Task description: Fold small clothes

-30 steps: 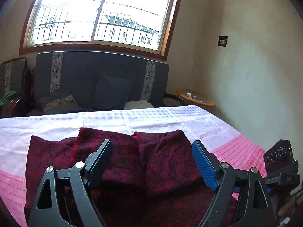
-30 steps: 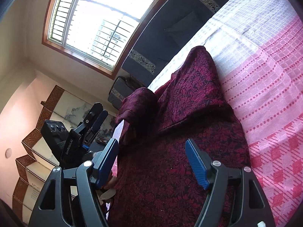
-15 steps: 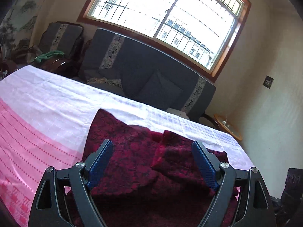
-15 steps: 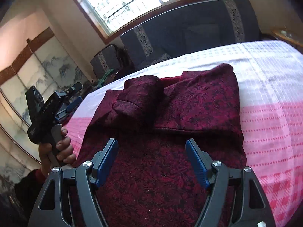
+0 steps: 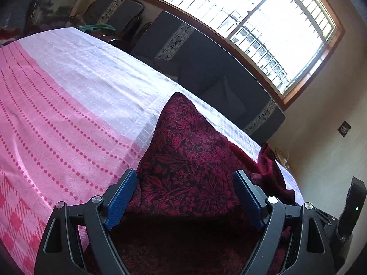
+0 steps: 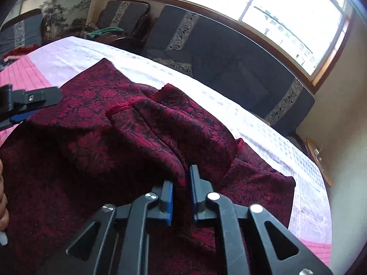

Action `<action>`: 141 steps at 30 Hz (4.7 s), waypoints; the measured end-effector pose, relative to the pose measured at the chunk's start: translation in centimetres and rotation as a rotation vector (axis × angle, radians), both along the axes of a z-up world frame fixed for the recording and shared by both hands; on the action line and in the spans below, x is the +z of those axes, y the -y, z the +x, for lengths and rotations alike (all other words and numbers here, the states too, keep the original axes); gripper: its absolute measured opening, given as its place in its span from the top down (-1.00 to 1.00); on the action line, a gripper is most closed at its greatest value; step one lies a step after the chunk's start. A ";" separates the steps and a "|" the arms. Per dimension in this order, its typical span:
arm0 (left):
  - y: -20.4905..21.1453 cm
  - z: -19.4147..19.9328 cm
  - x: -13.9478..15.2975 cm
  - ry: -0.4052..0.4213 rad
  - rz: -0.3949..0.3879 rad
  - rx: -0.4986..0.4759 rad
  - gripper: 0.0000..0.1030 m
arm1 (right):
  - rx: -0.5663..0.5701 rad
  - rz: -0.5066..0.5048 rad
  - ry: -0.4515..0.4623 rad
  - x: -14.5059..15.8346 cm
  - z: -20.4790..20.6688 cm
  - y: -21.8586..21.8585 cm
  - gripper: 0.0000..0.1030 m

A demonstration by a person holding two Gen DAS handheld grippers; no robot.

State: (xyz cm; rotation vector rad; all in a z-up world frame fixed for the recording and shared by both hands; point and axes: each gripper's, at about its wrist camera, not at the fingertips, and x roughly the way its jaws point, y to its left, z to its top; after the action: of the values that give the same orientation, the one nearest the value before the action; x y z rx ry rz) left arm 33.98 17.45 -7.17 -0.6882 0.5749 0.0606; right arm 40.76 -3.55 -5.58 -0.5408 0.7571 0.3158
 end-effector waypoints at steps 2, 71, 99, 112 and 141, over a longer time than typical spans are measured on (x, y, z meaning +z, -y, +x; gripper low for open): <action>0.1 0.0 0.3 0.012 0.008 0.001 -0.65 | -0.129 0.174 -0.023 1.4 1.1 4.2 0.87; 0.8 -23.8 2.8 -0.241 0.232 -0.462 -0.65 | -0.135 0.817 -0.378 -0.8 -25.9 34.4 -0.37; 2.4 -27.8 0.8 -0.234 -0.113 -0.674 -0.63 | -0.170 1.156 -0.656 -6.6 -26.3 33.6 0.40; 8.0 -30.2 1.7 -0.282 0.393 -0.494 -0.43 | -0.206 1.098 -0.601 -6.4 -26.4 32.7 0.66; 8.9 -31.2 1.2 -0.285 0.463 -0.556 -0.48 | -0.241 1.073 -0.588 -6.5 -26.1 32.5 0.72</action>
State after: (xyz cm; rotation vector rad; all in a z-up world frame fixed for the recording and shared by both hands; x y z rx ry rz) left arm 2.82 8.50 -6.01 -0.0525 0.9718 -0.2251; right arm 14.67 -36.09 -12.04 0.6848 1.0679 0.6043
